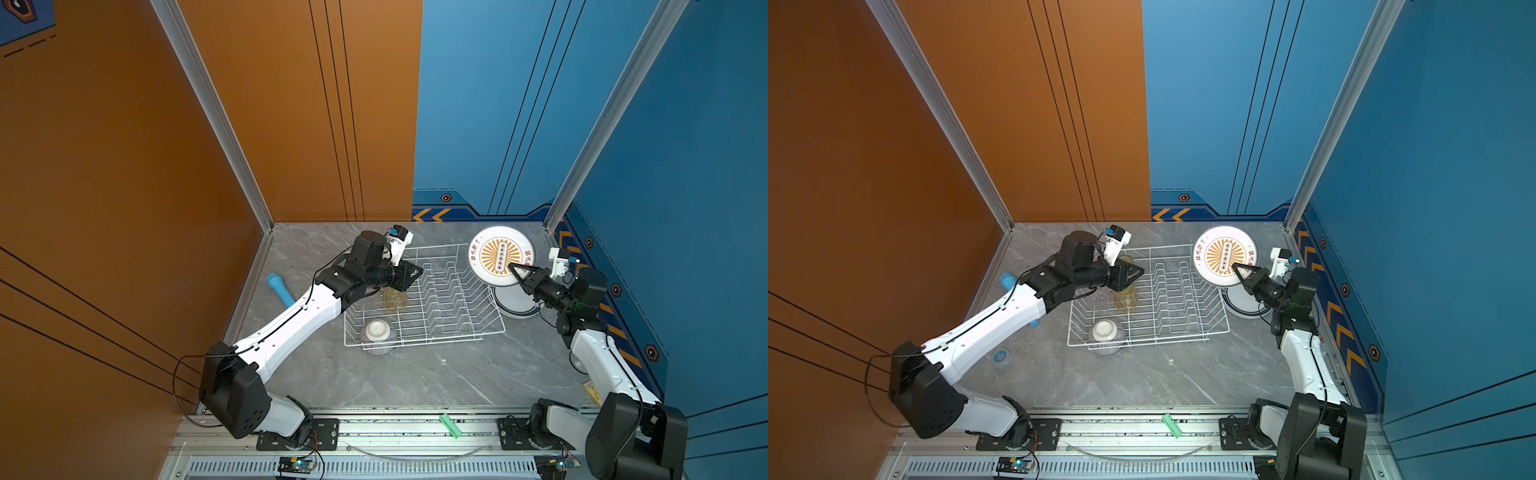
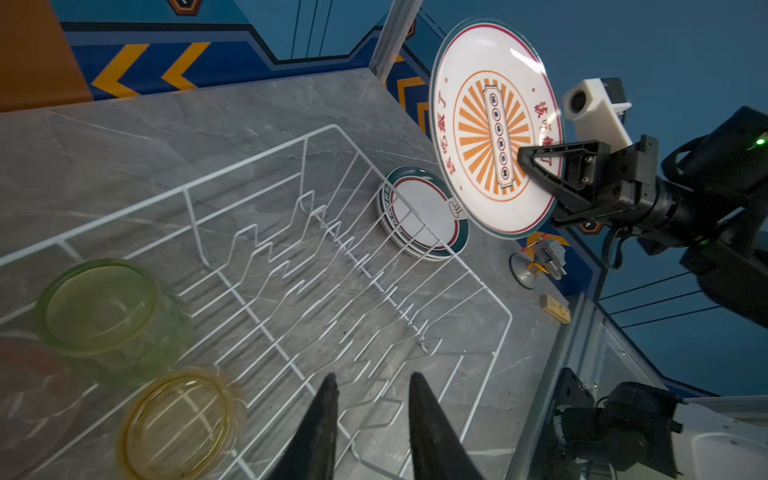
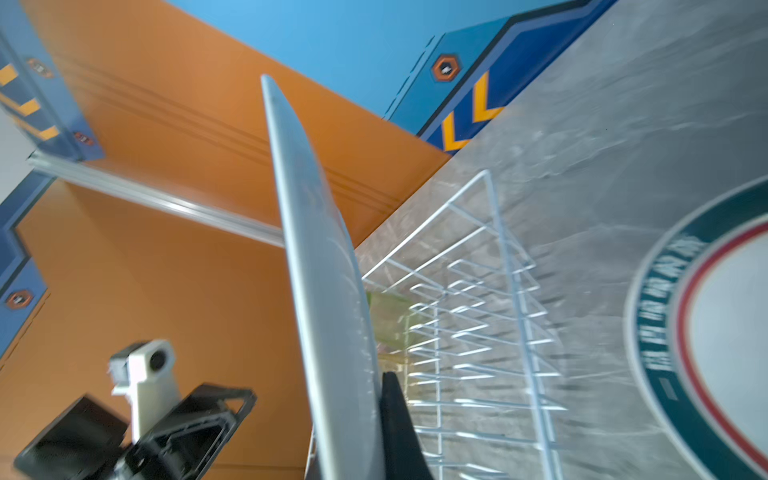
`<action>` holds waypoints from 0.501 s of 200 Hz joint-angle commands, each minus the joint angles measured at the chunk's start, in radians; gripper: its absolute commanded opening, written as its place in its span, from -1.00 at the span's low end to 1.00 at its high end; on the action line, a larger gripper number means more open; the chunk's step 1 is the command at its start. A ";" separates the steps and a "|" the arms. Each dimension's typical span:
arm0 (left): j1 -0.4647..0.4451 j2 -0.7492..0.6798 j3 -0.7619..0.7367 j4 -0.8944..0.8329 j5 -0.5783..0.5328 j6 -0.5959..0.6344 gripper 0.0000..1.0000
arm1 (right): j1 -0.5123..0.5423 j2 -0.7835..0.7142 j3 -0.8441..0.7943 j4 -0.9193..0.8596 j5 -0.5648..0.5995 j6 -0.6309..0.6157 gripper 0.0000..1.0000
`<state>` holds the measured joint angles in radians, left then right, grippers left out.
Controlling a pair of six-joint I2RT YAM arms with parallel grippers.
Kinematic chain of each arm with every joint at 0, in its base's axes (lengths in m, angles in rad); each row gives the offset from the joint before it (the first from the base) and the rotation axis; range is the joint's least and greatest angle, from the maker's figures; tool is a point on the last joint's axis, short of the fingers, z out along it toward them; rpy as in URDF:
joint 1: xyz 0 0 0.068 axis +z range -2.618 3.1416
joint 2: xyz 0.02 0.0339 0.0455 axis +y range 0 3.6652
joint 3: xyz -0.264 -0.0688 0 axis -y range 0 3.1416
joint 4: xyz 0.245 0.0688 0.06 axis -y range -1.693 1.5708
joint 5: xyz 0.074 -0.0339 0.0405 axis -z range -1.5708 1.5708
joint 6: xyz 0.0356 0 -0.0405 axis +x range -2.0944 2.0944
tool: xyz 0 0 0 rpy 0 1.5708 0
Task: Unload the mixed dishes from the dish rack
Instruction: 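Lower the orange-sunburst plate onto the stack with the right gripper while the left withdraws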
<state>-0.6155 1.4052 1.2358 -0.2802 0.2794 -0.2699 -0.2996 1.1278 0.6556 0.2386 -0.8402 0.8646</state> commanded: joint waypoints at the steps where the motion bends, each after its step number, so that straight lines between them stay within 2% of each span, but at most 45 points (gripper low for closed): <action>1: -0.028 -0.057 -0.068 -0.099 -0.219 0.090 -0.40 | -0.048 -0.033 0.067 -0.303 0.188 -0.199 -1.00; 17: -0.042 -0.085 -0.091 -0.101 -0.279 0.114 -0.40 | -0.084 -0.021 0.053 -0.325 0.234 -0.220 -1.00; 58: -0.088 -0.113 -0.093 -0.101 -0.375 0.174 -0.41 | -0.130 0.058 0.016 -0.303 0.266 -0.227 -1.00; 100: -0.100 -0.087 -0.083 -0.106 -0.372 0.180 -0.41 | -0.150 0.141 -0.008 -0.254 0.275 -0.217 -1.00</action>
<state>-0.7082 1.3201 1.1450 -0.3645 -0.0505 -0.1162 -0.4339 1.2331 0.6613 -0.0452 -0.5854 0.6685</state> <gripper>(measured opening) 0.295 0.067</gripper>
